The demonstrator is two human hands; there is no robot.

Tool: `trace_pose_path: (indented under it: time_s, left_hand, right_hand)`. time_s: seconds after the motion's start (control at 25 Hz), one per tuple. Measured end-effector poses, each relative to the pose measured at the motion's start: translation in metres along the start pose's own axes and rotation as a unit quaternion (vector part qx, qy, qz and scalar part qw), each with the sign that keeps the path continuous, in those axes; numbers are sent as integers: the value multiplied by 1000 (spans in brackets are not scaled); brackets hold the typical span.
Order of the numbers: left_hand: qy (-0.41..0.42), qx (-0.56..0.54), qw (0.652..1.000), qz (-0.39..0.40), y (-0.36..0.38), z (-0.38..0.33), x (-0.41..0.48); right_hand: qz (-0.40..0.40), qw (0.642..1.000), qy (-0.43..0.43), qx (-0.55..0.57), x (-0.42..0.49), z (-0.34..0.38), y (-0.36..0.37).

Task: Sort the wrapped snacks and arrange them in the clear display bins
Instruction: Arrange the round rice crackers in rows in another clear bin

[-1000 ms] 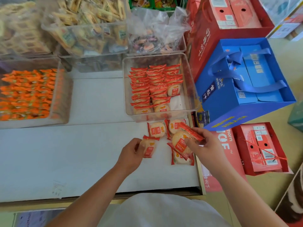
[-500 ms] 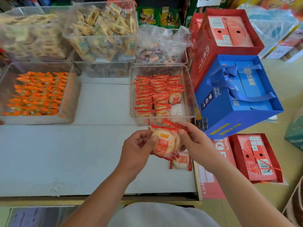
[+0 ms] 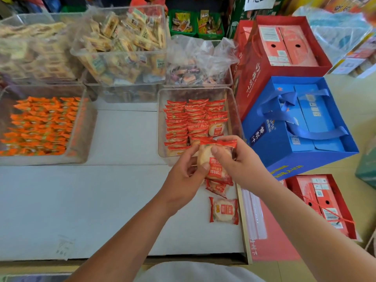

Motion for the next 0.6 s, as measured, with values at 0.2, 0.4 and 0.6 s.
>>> trace_pose_path:
  time_s: [0.2,0.4,0.6]
  left_hand:
    - [6,-9,1000,-21,-17,-3,52]
    - [17,19,999,21,-20,-10,96]
    - [31,56,998,3,-23,-19,124]
  right_hand:
    - [61,997,42,-24,47,1,-8]
    - [169,970,48,-168,97,23,-23]
    - [191,937,13,-292,128,26,-10]
Point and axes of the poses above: each hand's wrist, its own x-axis towards the middle knuckle, its own y-axis out of the palm, z = x × y, the point moved 9 cm from there along x, towards the middle knuckle, and after that the axes turned 12 degrees about x, right-handed, at the moved point
